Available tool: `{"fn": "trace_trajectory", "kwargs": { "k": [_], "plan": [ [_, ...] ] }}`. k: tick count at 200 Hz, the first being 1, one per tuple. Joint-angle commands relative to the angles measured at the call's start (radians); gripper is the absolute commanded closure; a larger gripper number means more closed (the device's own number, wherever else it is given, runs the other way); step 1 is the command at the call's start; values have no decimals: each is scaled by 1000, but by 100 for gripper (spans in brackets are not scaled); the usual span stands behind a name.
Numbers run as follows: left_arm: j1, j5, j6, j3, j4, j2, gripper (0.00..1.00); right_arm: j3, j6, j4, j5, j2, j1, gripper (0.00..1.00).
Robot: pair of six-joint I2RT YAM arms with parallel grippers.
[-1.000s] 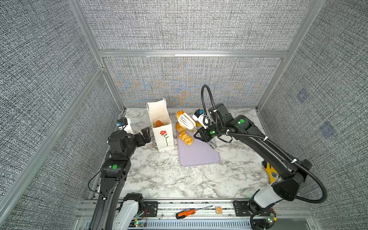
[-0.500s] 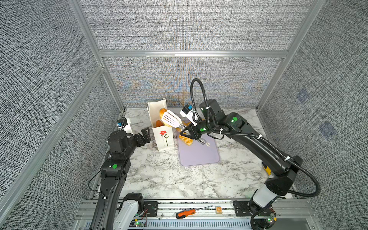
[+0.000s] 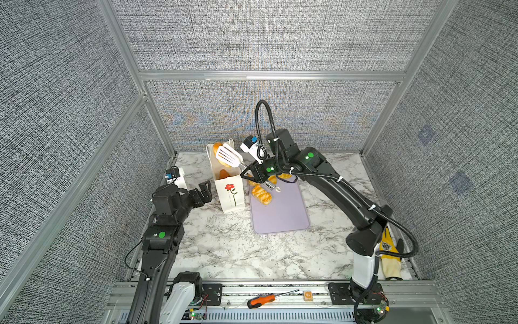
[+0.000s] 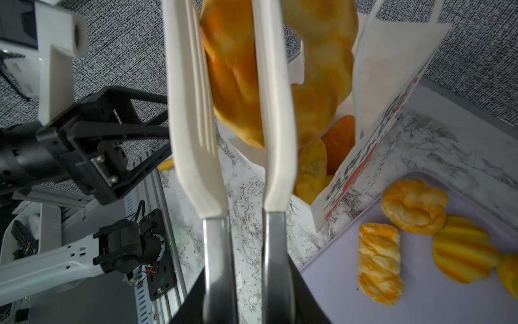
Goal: Pack bread into a paper bag
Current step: Place the bread in the paper bag.
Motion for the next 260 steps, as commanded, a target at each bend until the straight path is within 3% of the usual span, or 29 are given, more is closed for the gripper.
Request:
{"fn": "trace_trajectory", "kwargs": {
  "k": [1,48,156,199,260],
  "plan": [
    [0,-5,11,-2,4,-6,1,54,8,-28,-9,34,-10,66],
    [1,-9,17,-9,4,-8,1,37,17,-26,-63,50,-18,65],
    [0,-5,17,-18,6,-10,1,28,33,-21,-76,79,-41,60],
    [0,28,25,-6,3,15,1,49,31,-43,-78,79,-41,51],
    [0,14,35,-9,-8,0,1,42,18,-66,-46,55,-40,51]
  ]
}}
